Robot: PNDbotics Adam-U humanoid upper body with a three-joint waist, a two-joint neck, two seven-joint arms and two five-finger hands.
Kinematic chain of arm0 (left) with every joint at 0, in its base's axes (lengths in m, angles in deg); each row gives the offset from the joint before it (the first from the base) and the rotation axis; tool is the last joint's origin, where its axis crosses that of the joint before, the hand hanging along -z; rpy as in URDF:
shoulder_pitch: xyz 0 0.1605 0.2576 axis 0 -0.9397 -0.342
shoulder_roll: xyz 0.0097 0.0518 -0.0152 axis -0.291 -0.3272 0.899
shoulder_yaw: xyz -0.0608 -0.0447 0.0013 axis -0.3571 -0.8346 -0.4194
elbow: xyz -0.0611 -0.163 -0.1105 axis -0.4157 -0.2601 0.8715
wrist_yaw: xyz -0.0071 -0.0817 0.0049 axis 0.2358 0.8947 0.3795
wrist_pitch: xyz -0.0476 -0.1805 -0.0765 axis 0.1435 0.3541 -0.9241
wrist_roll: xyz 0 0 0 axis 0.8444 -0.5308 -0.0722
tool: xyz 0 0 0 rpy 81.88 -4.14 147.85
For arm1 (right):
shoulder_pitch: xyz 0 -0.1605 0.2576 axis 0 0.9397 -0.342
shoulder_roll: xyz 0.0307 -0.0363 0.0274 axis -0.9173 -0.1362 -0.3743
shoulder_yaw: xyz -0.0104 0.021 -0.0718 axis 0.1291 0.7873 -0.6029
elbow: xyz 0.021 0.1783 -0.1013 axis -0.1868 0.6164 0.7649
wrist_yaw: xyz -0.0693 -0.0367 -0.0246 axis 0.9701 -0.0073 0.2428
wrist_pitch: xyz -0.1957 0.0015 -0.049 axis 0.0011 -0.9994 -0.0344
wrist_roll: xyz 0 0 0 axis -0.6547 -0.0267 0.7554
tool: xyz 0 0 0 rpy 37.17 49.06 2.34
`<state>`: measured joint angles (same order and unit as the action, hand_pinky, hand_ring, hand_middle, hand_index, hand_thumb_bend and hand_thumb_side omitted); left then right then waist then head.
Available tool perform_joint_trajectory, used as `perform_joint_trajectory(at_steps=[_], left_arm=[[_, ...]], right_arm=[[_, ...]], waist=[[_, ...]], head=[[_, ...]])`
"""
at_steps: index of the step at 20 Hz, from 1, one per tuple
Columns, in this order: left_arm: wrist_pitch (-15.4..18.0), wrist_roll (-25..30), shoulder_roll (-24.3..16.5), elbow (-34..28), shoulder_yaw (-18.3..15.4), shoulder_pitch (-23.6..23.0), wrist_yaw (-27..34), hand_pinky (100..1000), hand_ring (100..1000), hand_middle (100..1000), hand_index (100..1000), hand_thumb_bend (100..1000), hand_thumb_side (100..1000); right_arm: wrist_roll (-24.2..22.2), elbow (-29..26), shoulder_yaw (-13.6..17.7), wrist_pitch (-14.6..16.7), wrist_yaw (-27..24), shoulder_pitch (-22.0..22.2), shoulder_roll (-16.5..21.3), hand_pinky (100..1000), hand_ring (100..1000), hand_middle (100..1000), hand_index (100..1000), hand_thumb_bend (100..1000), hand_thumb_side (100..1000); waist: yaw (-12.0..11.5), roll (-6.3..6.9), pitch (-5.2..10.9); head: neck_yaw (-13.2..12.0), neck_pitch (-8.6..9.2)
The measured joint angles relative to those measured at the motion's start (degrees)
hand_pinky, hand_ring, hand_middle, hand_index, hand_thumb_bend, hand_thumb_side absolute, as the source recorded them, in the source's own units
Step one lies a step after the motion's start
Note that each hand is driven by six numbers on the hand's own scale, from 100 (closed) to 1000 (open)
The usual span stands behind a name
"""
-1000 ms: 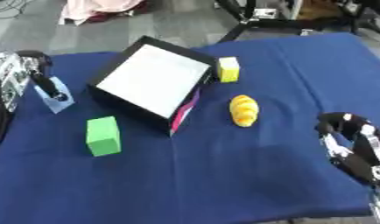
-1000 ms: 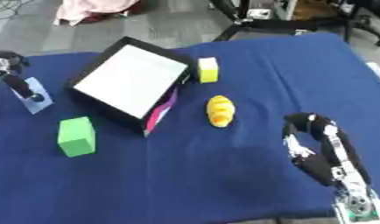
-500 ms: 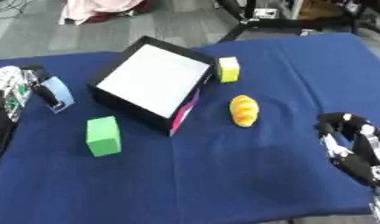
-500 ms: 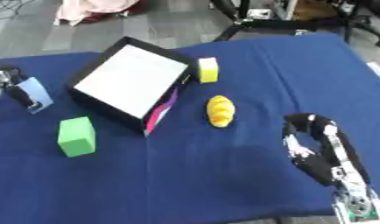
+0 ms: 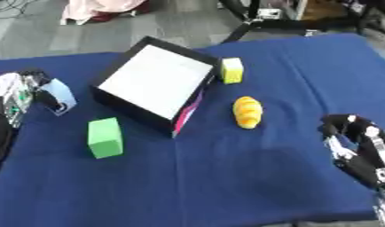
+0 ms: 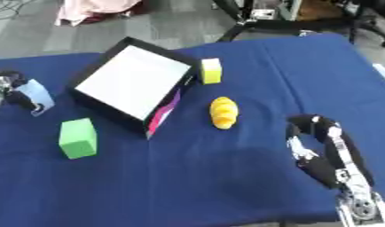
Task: Pick up objects on the table and place them in the box.
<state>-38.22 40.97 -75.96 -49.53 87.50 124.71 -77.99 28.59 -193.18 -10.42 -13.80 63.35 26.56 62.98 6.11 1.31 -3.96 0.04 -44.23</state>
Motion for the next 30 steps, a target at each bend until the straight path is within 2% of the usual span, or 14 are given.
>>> perform_joint_trajectory(at_steps=[6, 10, 15, 19, 20, 21, 23, 24, 25, 29, 30], left_arm=[[1.3, -1.2, -1.4, -7.8, 1.0, 5.3, 0.2, 759, 512, 466, 665, 304, 248], [3.7, 0.2, -0.5, -12.9, 3.6, 6.9, 0.7, 764, 527, 482, 681, 298, 242], [6.1, 3.1, 5.3, -13.8, 7.2, 6.9, 1.7, 766, 543, 500, 699, 309, 241], [6.4, 2.2, 10.5, -10.8, 8.3, 6.3, 0.6, 777, 574, 537, 734, 333, 238], [6.6, 1.8, 11.5, -9.9, 8.5, 6.0, 0.1, 783, 589, 556, 751, 351, 244], [6.8, 1.6, 12.2, -8.9, 8.6, 5.7, -0.4, 788, 610, 586, 779, 408, 269], [7.4, 1.3, 13.0, -7.4, 9.0, 5.2, -1.8, 795, 650, 633, 815, 575, 350], [7.7, 1.3, 13.1, -7.0, 9.1, 5.0, -2.4, 795, 650, 633, 815, 575, 350], [8.1, 1.3, 13.1, -6.8, 9.2, 4.9, -3.1, 815, 705, 703, 870, 694, 406], [9.4, 1.7, 11.7, -8.8, 9.7, 4.9, -5.8, 858, 794, 800, 938, 818, 465], [9.8, 1.9, 10.8, -10.3, 9.8, 4.9, -6.3, 861, 798, 805, 940, 824, 467]], right_arm=[[-0.1, 0.0, 0.0, -0.1, 0.0, 0.0, 0.0, 716, 640, 540, 681, 100, 462], [-0.1, 0.0, 0.0, -0.1, 0.0, 0.1, 0.0, 716, 641, 541, 681, 100, 462], [-0.2, 0.0, 0.0, -0.1, 0.0, 0.0, 0.0, 716, 642, 542, 681, 100, 464], [-0.5, 0.0, -0.1, 0.0, 0.0, -0.2, 0.0, 716, 643, 542, 680, 100, 465], [-0.5, 0.0, -0.1, 0.1, -0.1, -0.3, 0.0, 716, 643, 543, 680, 100, 465], [-0.5, 0.0, -0.1, 0.1, -0.1, -0.5, -0.1, 716, 644, 543, 680, 100, 465], [-0.5, 0.0, -0.1, 0.0, -0.1, -0.6, -0.1, 716, 644, 543, 680, 100, 465], [-0.6, 0.0, -0.1, 0.0, -0.1, -0.6, -0.1, 716, 644, 543, 680, 100, 465], [-0.6, 0.0, -0.1, 0.0, -0.1, -0.6, -0.1, 716, 645, 544, 680, 100, 466], [-0.6, 0.0, -0.1, 0.0, -0.1, -0.6, -0.1, 716, 646, 544, 680, 100, 465], [-0.6, 0.0, -0.1, 0.0, -0.1, -0.6, -0.1, 716, 646, 544, 680, 100, 465]], waist=[[0.0, 0.00, 0.00], [0.3, 0.00, 0.01], [1.3, 0.00, 0.01], [2.1, -0.01, 0.01], [2.2, -0.01, 0.01], [2.2, -0.01, 0.01], [2.3, -0.01, 0.01], [2.3, -0.01, 0.01], [2.3, -0.01, 0.01], [2.1, -0.01, 0.01], [2.0, -0.01, 0.01]], head=[[0.0, 0.00], [0.0, 0.00], [-0.2, 0.00], [-0.8, 0.00], [-1.0, 0.00], [-1.0, 0.00], [-1.0, 0.00], [-1.0, 0.00], [-1.0, 0.00], [-1.0, 0.00], [-1.0, 0.00]])
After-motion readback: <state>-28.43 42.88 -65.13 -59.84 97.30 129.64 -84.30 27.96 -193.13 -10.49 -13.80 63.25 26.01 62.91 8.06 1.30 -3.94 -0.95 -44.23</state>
